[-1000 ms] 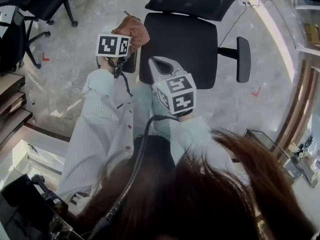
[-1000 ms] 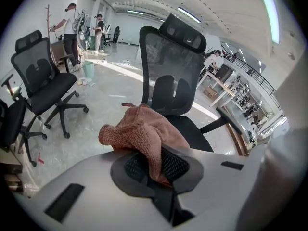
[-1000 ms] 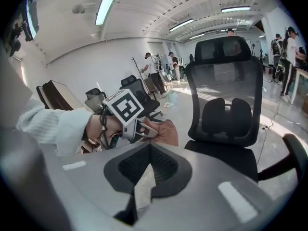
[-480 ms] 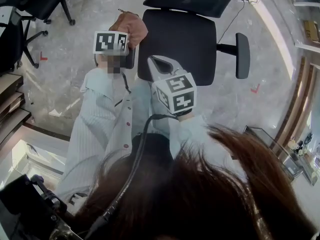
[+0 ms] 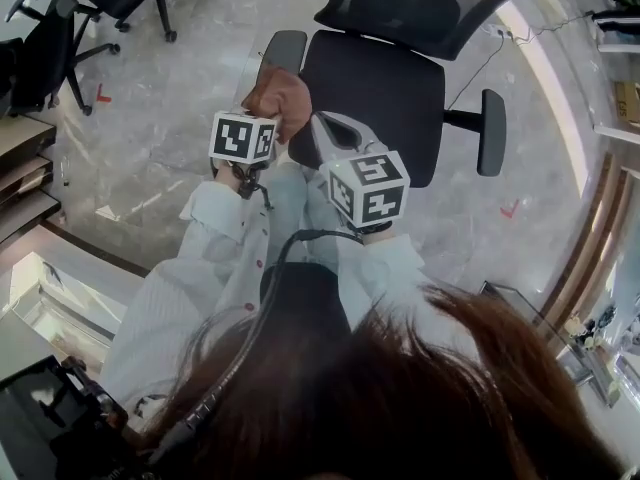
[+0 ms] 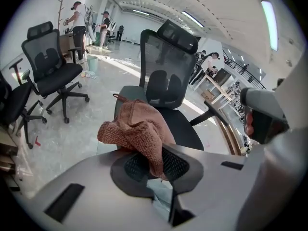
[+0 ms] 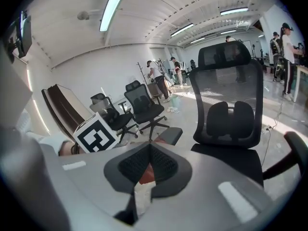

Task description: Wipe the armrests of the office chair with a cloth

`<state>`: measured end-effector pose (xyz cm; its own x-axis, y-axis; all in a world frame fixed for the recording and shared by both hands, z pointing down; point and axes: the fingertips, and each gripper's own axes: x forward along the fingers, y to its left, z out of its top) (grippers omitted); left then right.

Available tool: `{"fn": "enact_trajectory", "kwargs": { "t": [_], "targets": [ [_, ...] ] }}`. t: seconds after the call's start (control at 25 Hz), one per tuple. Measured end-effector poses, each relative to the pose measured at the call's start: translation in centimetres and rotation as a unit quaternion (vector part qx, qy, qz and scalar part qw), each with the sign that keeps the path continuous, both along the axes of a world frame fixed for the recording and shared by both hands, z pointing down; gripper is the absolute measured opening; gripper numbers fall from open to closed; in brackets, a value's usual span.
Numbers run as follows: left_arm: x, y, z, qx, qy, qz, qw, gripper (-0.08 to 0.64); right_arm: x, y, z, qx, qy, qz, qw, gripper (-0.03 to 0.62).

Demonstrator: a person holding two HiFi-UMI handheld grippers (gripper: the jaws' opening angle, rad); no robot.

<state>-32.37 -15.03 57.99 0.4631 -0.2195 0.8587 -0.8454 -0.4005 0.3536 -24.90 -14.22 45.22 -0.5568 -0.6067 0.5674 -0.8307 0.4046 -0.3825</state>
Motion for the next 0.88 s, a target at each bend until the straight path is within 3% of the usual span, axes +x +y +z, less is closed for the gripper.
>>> {"fn": "enact_trajectory", "kwargs": {
  "t": [0.28,0.52,0.72,0.88],
  "targets": [
    [-0.6,2.2,0.0,-0.002,0.001,0.004,1.0000,0.036,-0.8,0.2,0.1,0.003,-0.006,-0.014,1.000,0.002],
    [-1.2,1.0,-0.6,0.011,0.026,-0.011,0.9995,0.035,-0.8,1.5,0.4,-0.007,-0.006,-0.013,1.000,0.002],
    [-1.7,-3.0,-1.1,0.039,0.016,-0.013,0.9990,0.035,-0.3,2.3,1.1,-0.023,-0.005,-0.001,1.000,0.002],
    [-2.0,-8.5,0.0,0.067,-0.016,0.003,0.9976,0.035,0.2,1.4,3.0,-0.038,-0.005,0.014,0.999,0.002]
  ]
}}
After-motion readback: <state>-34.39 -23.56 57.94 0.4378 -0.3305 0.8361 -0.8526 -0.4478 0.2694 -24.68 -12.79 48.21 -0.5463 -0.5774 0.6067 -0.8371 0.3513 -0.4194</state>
